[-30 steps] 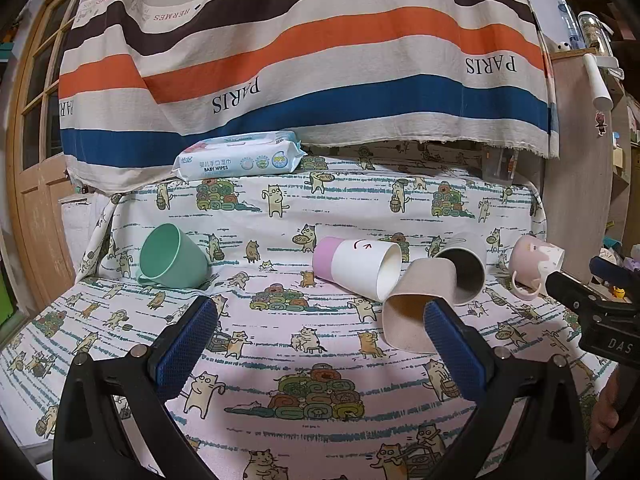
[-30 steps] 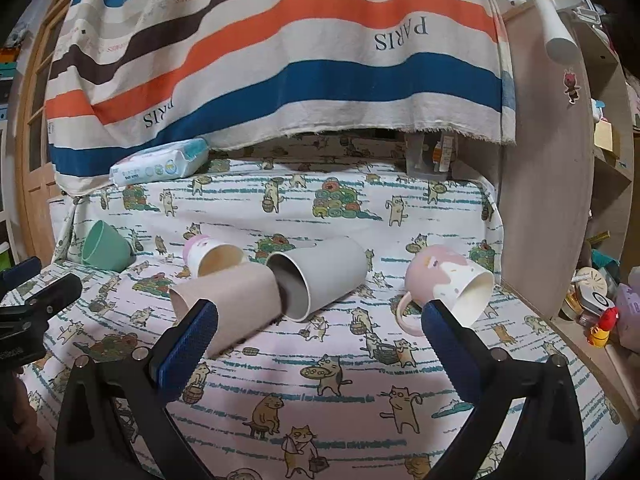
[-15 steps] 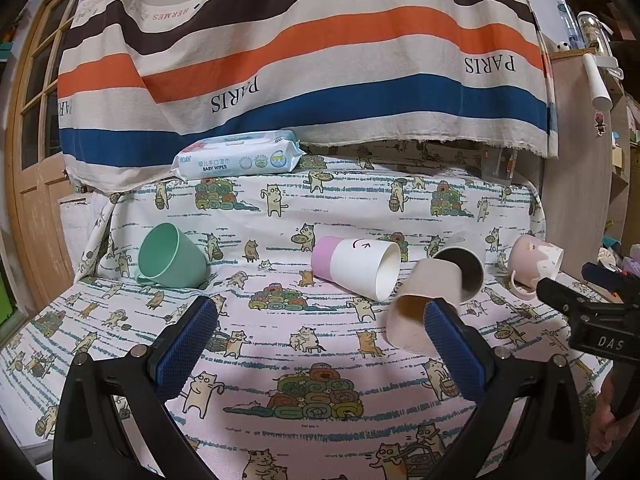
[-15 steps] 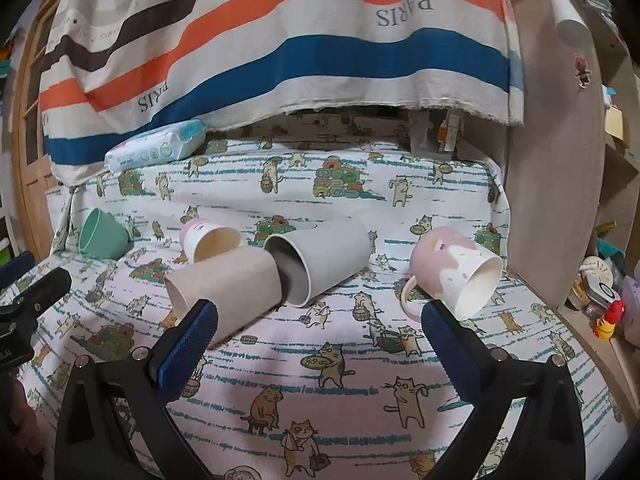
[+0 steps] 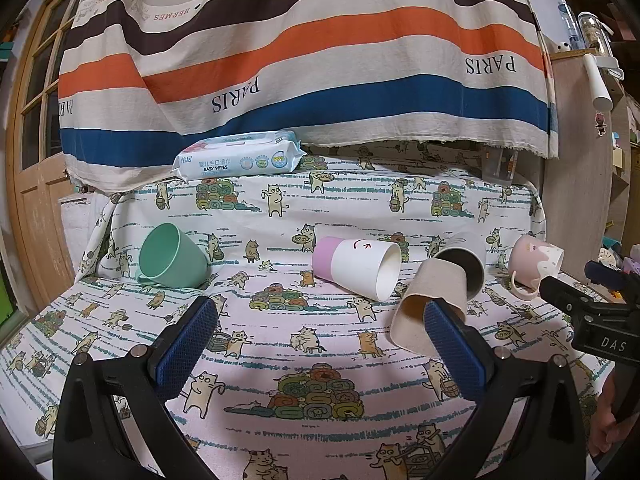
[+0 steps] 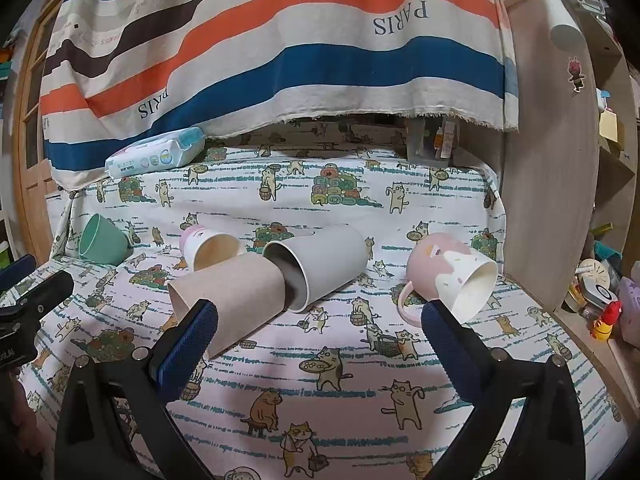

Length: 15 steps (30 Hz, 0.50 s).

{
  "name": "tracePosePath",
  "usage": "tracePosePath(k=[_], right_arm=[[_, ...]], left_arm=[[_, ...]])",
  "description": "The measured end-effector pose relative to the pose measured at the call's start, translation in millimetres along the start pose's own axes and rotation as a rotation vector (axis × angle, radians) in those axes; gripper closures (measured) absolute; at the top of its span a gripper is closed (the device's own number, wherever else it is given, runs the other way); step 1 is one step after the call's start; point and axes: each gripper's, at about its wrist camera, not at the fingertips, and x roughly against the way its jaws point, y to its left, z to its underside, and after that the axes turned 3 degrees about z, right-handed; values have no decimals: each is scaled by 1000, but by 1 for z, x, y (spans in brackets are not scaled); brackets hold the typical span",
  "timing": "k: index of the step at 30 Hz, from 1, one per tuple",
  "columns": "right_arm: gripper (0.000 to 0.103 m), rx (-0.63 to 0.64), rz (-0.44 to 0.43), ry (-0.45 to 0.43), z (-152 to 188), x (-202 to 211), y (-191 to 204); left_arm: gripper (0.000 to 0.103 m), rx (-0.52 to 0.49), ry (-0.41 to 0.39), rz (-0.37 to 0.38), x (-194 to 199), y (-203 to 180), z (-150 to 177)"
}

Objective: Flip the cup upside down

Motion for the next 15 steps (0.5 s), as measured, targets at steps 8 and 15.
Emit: tracePosePath(k=[8,15], right_arm=[[0,1,-2,0,0,-1,0],[0,3,-10,23,1,-5,1]], left_arm=[[0,10,4,-22,-2,2,0],[0,15,9,-22,-2,4,1]])
